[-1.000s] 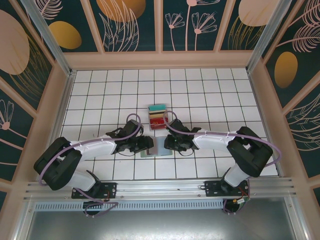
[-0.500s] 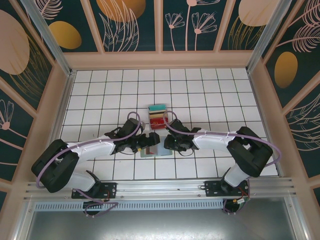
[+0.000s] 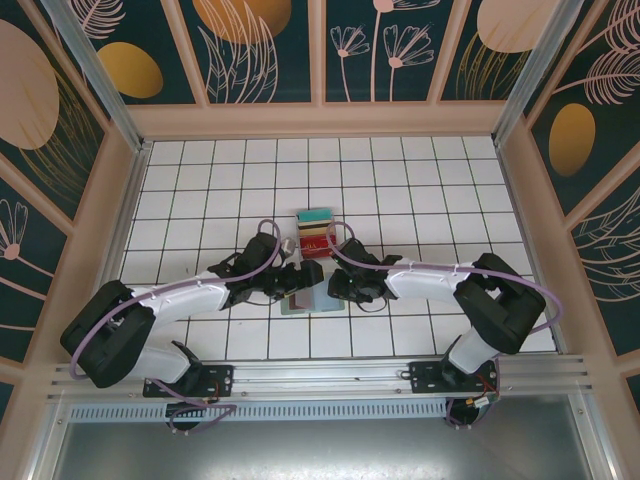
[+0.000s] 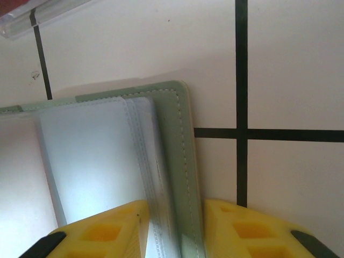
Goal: Take the credit cards out of the card holder
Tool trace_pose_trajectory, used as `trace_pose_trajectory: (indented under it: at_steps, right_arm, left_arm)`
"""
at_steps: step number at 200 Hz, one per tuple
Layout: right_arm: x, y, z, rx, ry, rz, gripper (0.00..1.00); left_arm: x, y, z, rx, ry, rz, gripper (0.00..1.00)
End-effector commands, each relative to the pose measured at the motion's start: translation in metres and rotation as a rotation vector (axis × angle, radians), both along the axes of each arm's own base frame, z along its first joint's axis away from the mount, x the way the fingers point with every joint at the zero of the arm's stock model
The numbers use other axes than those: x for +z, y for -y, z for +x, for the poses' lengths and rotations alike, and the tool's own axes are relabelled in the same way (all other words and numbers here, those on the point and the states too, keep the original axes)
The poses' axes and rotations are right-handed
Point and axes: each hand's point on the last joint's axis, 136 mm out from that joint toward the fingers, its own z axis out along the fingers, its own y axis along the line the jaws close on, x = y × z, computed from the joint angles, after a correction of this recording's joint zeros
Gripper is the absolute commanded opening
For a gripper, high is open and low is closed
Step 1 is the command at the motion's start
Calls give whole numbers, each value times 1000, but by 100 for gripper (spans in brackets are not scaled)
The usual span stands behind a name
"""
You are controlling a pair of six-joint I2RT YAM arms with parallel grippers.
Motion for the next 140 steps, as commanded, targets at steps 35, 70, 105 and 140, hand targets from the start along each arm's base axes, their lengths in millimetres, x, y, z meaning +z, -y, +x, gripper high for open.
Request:
trace_pose_trajectory:
  at_steps: [35, 70, 105, 140]
  right_arm:
    - [-12, -3, -8, -12, -32, 2, 34]
    - [-8, -1, -5, -30, -24, 12, 33]
    - [5, 2, 4, -54, 3, 28, 34]
    - [24, 5, 16, -85, 53, 20, 33]
  left_arm:
    - [21, 33, -11, -118, 15, -102, 72]
    - [13, 13, -3, -45, 42, 18, 66]
    - [8, -10, 5, 23, 71, 145, 53]
    - [-9, -41, 8, 76, 61, 255, 41]
